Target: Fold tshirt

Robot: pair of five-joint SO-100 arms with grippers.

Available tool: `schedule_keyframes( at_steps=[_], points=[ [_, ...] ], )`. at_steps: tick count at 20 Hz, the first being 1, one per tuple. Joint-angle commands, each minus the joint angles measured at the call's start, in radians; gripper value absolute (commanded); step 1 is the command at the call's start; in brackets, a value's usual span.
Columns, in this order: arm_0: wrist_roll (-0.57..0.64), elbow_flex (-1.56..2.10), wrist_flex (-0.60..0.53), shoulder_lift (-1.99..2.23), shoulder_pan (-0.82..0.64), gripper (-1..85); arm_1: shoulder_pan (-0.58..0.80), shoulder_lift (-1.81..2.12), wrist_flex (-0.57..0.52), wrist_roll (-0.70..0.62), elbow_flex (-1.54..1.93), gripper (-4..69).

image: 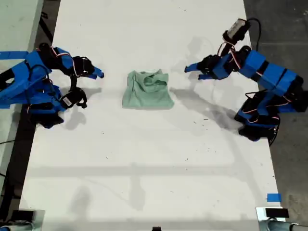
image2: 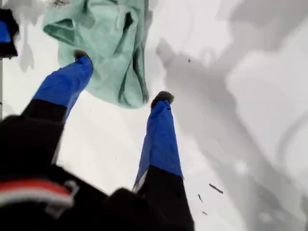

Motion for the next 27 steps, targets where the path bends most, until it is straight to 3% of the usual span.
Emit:
schedule_keyframes(
  at_steps=[1,5,8,11,12,13,16,27],
  points=[
    [-0.12,0.232,0.026,0.364,0.098,0.1,-0.14,0.371,-0.069,0.12,0.291,18.3],
    [-0.222,0.511,0.083,0.709,0.213,0.1,-0.298,0.807,-0.025,0.362,0.669,14.0],
    [-0.249,0.652,0.011,0.713,0.281,0.1,-0.379,1.043,0.084,0.515,0.842,12.9],
    [-0.247,0.65,0.209,0.71,0.279,3.8,-0.383,1.046,0.081,0.557,0.856,13.7],
    [-0.242,0.65,0.241,0.713,0.291,6.9,-0.368,1.046,0.08,0.506,0.856,13.5],
    [-0.241,0.652,0.241,0.715,0.316,8.1,-0.334,1.046,0.08,0.367,0.856,13.5],
    [-0.241,0.652,0.241,0.715,0.417,9.0,-0.287,1.048,0.075,-0.236,0.856,12.8],
    [-0.241,0.652,0.241,0.715,0.489,9.0,-0.293,1.048,0.08,-0.215,0.857,10.8]
  ],
)
